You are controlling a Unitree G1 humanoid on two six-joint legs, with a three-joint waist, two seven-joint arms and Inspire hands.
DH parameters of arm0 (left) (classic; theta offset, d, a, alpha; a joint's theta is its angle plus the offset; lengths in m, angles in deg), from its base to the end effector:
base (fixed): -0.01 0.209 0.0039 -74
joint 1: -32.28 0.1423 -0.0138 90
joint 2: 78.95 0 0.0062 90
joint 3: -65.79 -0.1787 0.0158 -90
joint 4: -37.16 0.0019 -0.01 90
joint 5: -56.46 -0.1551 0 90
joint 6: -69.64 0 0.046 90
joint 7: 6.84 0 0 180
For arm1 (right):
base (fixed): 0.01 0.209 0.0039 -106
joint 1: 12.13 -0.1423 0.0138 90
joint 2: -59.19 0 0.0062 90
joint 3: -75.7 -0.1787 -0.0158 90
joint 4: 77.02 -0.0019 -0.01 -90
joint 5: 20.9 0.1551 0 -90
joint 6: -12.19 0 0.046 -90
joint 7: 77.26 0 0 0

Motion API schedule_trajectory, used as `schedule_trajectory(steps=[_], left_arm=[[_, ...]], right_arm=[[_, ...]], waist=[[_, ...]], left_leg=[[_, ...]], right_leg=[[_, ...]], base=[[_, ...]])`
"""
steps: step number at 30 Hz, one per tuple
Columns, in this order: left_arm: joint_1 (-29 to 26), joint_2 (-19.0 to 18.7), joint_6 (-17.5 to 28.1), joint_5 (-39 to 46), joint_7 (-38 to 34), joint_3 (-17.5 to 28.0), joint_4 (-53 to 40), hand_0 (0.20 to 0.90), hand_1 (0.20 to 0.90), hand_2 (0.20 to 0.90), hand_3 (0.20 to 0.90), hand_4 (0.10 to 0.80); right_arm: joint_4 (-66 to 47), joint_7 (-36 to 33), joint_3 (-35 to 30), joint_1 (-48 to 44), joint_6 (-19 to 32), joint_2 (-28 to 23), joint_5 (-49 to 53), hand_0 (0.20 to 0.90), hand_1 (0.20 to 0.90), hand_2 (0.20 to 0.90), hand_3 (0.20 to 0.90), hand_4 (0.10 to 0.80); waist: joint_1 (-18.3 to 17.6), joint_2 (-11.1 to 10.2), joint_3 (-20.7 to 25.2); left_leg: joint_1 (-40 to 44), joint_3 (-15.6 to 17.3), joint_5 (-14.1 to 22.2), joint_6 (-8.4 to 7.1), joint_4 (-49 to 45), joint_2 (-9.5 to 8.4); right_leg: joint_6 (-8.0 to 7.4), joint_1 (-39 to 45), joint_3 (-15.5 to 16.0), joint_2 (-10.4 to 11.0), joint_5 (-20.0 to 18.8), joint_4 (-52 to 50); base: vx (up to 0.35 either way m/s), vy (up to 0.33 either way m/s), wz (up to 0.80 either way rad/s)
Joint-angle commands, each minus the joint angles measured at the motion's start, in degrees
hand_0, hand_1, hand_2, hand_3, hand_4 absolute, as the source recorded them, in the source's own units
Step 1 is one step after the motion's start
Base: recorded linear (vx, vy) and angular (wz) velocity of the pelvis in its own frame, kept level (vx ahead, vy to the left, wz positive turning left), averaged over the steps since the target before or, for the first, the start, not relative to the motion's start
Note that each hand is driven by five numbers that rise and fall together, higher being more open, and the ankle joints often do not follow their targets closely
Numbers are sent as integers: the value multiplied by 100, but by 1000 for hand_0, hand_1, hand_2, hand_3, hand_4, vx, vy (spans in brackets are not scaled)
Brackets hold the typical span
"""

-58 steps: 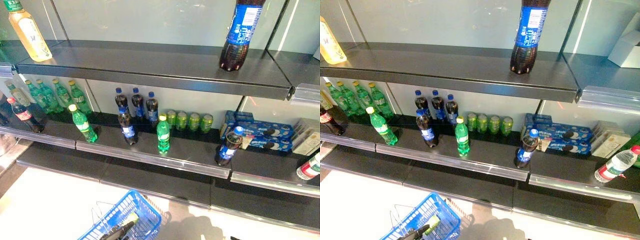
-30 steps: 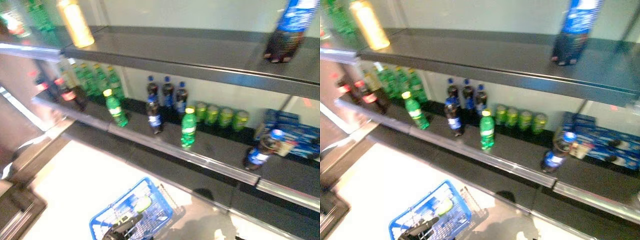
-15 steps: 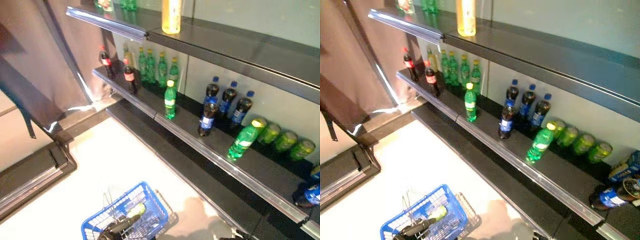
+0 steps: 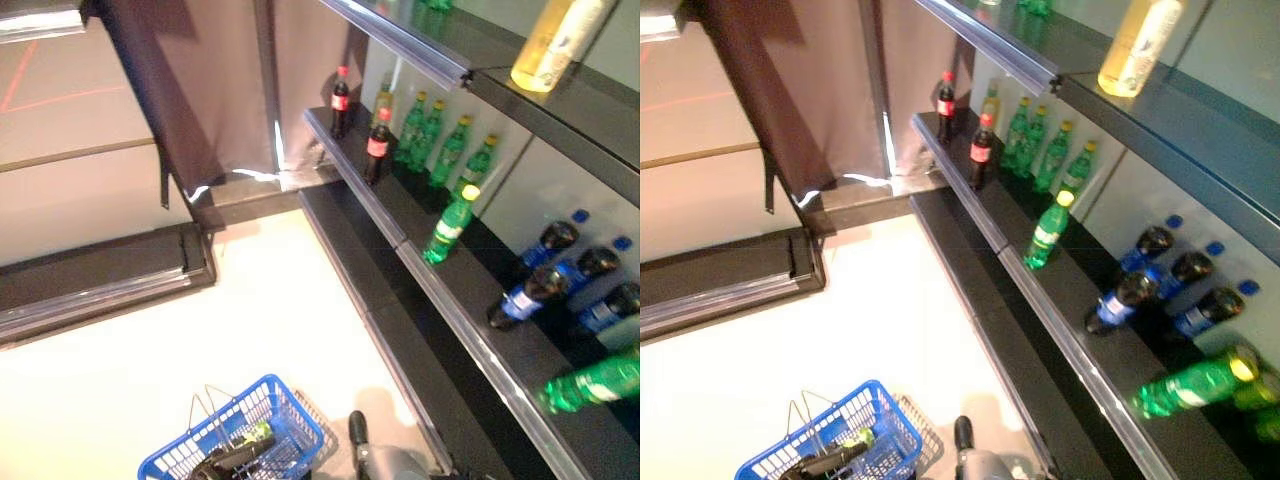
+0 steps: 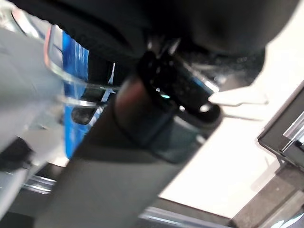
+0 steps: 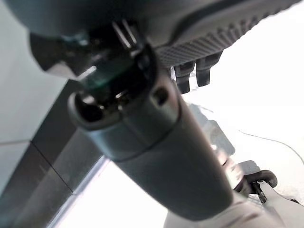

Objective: Pick up the drink and place into the basket.

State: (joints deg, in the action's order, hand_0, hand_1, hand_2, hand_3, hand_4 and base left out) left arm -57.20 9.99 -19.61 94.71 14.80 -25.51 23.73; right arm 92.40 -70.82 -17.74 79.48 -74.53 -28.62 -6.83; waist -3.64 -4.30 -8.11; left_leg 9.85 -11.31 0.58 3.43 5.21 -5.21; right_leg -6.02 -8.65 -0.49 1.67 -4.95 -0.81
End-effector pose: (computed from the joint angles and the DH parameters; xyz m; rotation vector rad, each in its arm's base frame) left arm 0.0537 0.2581 -0.1233 -0.5039 1.1014 0.2814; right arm 0.0381 -0.2422 -0.1301 0.1068 1.2949 -0.2932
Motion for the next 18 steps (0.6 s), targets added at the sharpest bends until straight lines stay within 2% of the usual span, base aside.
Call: schedule_trajectory(steps=[1,3,4,5,7,9,10,11,12,13,14,15,16,17,18], left_arm=[[-694,78,388,-273,626,83,-441,300,300,300,200,100],[-708,110,397,-289,632,71,-438,300,300,300,200,100],[-714,146,410,-284,635,73,-434,300,300,300,200,100],[-711,171,391,-272,633,57,-467,300,300,300,200,100],[-711,190,390,-305,657,62,-506,300,300,300,200,100],[-728,237,427,-222,664,63,-598,300,300,300,200,100],[-745,258,433,-176,659,57,-624,300,300,300,200,100],[-755,274,422,-145,650,62,-668,300,300,300,200,100],[-769,311,374,-136,623,65,-779,300,300,300,200,100],[-768,337,347,-141,595,39,-855,300,300,300,200,100],[-775,359,296,-145,566,12,-947,300,300,300,200,100],[-789,355,283,-134,552,-4,-969,300,300,300,200,100],[-797,353,272,-124,541,-13,-981,300,300,300,200,100],[-809,329,259,-73,528,-40,-1004,300,300,300,200,100],[-818,309,248,-33,512,-54,-1024,300,300,300,200,100]], right_arm=[[-83,-55,-5,-210,216,-409,355,900,900,900,900,800],[-74,-84,3,-175,252,-405,384,900,900,900,900,800],[-50,-117,-5,-118,299,-401,359,900,900,900,900,800],[-69,-150,-11,-74,315,-393,354,900,900,900,900,800],[-131,-148,8,-59,313,-382,303,900,900,900,900,800],[-271,-168,33,-65,278,-387,244,900,900,900,900,800],[-304,-182,49,-73,267,-403,246,900,900,900,900,800],[-332,-188,52,-81,264,-423,248,900,900,900,900,800],[-380,-201,51,-106,274,-472,321,900,900,900,900,800],[-403,-195,34,-131,269,-507,369,900,900,900,900,800],[-426,-150,18,-165,281,-533,413,900,900,900,900,800],[-426,-140,18,-189,281,-532,434,900,900,900,900,800],[-425,-132,18,-202,283,-532,435,900,900,900,900,800],[-423,-141,38,-246,268,-514,427,900,900,900,900,800],[-419,-153,55,-289,240,-502,431,900,900,900,900,800]], waist=[[-157,306,-42],[-200,325,5],[-266,359,71],[-317,406,141],[-348,442,173],[-360,474,177],[-354,455,159],[-344,444,131],[-286,375,59],[-244,329,20],[-188,286,-33],[-171,260,-53],[-153,259,-74],[-125,231,-106],[-100,203,-136]], left_leg=[[268,16,428,218,-292,-633],[292,-51,485,230,-347,-680],[331,-18,619,230,-496,-683],[429,47,690,149,-598,-609],[456,129,607,44,-858,-531],[197,425,30,-287,-1833,-340],[69,575,-163,-414,-2236,-302],[-110,702,-278,-518,-2606,-283],[-510,986,-454,-698,-3280,-289],[-829,1161,-412,-776,-3797,-265],[-1202,1413,-379,-798,-4052,-85],[-1336,1493,-384,-759,-3938,79],[-1386,1533,-362,-741,-3918,163],[-1470,1665,-298,-662,-3702,355],[-1479,1763,-241,-607,-3500,465]], right_leg=[[136,-620,4,-554,-629,-578],[221,-539,17,-593,-571,-546],[323,-439,48,-601,-460,-521],[411,-328,84,-609,-332,-556],[468,-200,146,-582,-244,-512],[562,93,229,-488,-93,-369],[582,190,257,-411,-55,-333],[605,264,286,-359,-24,-311],[653,454,327,-213,60,-289],[682,553,356,-130,87,-273],[714,679,391,-71,146,-262],[716,732,380,-50,181,-260],[718,767,368,-54,205,-262],[714,853,318,-38,253,-242],[706,916,260,-32,290,-220]], base=[[348,-1,104],[279,-10,76],[362,-47,54],[401,-60,47],[208,-46,30],[178,-62,37],[123,-61,49],[149,-95,42],[142,-106,33],[178,-125,21],[120,-83,11],[119,-61,10],[95,-22,8],[120,-9,7],[155,11,10]])
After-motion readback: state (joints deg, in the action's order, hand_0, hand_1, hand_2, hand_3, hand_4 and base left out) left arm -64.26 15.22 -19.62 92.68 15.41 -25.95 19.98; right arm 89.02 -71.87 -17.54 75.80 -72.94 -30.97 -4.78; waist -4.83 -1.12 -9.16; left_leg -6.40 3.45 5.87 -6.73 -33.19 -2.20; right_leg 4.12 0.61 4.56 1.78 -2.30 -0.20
